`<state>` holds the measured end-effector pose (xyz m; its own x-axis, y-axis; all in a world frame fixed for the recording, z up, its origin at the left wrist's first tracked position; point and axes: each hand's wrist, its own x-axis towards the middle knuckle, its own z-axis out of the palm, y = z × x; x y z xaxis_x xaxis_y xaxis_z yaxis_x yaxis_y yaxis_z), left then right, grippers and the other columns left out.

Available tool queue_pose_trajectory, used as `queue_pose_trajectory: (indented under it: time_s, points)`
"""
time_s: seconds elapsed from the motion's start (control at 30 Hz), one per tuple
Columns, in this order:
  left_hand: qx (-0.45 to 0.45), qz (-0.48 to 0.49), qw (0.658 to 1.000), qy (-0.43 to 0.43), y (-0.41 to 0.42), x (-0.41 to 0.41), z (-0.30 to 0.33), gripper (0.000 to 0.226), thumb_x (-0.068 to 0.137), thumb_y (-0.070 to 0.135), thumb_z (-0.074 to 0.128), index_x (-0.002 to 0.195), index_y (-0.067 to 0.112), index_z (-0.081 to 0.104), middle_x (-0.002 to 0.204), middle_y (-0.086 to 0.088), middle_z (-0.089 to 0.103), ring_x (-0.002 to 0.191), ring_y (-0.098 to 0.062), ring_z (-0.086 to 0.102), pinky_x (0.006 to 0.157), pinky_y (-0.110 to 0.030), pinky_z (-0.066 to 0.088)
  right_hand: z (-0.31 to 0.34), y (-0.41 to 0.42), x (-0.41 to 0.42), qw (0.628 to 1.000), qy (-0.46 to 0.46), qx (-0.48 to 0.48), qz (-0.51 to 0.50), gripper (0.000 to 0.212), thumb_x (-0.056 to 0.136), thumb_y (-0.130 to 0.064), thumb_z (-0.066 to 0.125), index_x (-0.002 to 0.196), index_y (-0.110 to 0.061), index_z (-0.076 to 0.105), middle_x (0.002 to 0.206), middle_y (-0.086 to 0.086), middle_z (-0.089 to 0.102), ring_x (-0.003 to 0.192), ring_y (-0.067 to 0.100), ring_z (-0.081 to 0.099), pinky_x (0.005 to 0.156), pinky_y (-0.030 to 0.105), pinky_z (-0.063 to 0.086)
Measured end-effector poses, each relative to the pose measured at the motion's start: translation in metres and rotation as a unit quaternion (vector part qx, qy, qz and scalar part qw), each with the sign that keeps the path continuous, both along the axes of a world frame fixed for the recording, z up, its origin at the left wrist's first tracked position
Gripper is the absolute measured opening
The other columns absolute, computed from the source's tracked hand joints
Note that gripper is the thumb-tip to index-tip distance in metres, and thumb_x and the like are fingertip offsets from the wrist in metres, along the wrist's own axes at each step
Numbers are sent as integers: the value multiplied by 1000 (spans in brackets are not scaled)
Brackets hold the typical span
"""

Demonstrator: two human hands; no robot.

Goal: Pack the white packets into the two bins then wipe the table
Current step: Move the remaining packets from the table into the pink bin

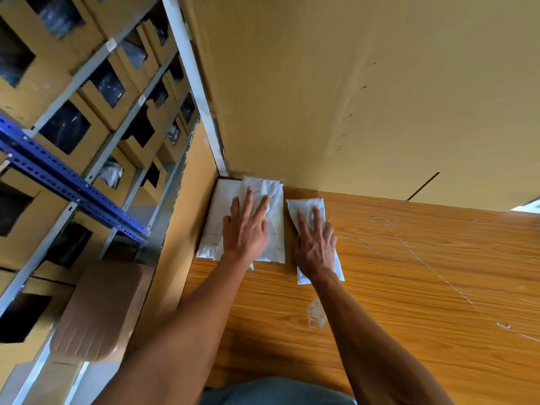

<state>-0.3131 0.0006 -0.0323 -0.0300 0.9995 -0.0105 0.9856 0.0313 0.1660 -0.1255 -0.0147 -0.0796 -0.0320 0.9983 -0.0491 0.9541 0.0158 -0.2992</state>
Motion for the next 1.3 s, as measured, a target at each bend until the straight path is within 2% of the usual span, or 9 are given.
queue_pose_trajectory:
  time_s: [0.07,0.13,0.27,0.43,0.73,0.87,1.03,1.23,1.3]
  points:
    - [9,-1,1000,-5,-6,4,5,65,110,43,41,167,48,9,178,5,-8,161,-35,11,113,-54,43,7,-5,4,1000,-3,13,1,65,101,-37,42,164,-28,31,173,15,17,129,46,40,101,56,43]
    - [17,-7,1000,-8,-15,10,12,66,110,42,42,167,47,8,178,5,-9,162,-34,8,114,-53,43,15,-10,10,1000,-4,18,9,70,100,-31,51,166,-27,27,174,15,12,138,46,34,105,57,41]
    - [34,-31,999,-4,-39,21,21,68,109,41,42,167,45,6,177,4,-13,163,-32,4,112,-53,46,34,-27,20,1000,7,22,13,76,100,-24,49,169,-28,15,177,9,0,160,41,6,115,59,32]
    - [40,-46,998,-19,-68,34,30,66,109,43,37,167,46,6,177,5,-16,164,-29,1,113,-54,45,50,-56,36,999,3,44,20,75,101,-22,49,169,-26,16,177,8,-1,163,28,-8,108,55,38]
    - [13,-92,994,-49,-115,73,27,65,111,47,32,167,45,-3,175,5,-22,163,-27,-7,121,-58,33,63,-119,81,999,-18,46,-8,76,101,-21,50,169,-26,16,177,9,2,163,31,0,104,54,42]
    - [10,-131,990,-47,-129,104,26,65,110,47,27,167,44,-4,176,2,-16,163,-25,-9,122,-57,35,68,-145,119,997,-32,52,-36,75,102,-22,50,169,-26,16,177,7,4,163,29,2,102,52,42]
    - [15,-183,982,-49,-153,154,29,63,110,45,26,167,43,-1,177,1,-13,163,-23,-14,126,-58,27,72,-175,171,995,-34,47,-79,75,103,-27,47,169,-29,11,177,4,0,163,25,-1,106,53,39]
    - [13,-232,971,-48,-174,237,24,63,106,50,16,167,41,4,178,2,-5,163,-22,-10,121,-59,35,80,-217,244,990,-16,57,-125,73,101,-31,35,169,-29,11,177,5,4,163,26,2,105,51,37]
    - [15,-261,965,-34,-185,273,28,64,106,48,21,168,40,8,178,2,-1,164,-22,-5,117,-58,41,77,-236,275,987,-9,55,-151,75,97,-33,33,169,-29,15,177,5,7,163,26,5,105,52,38]
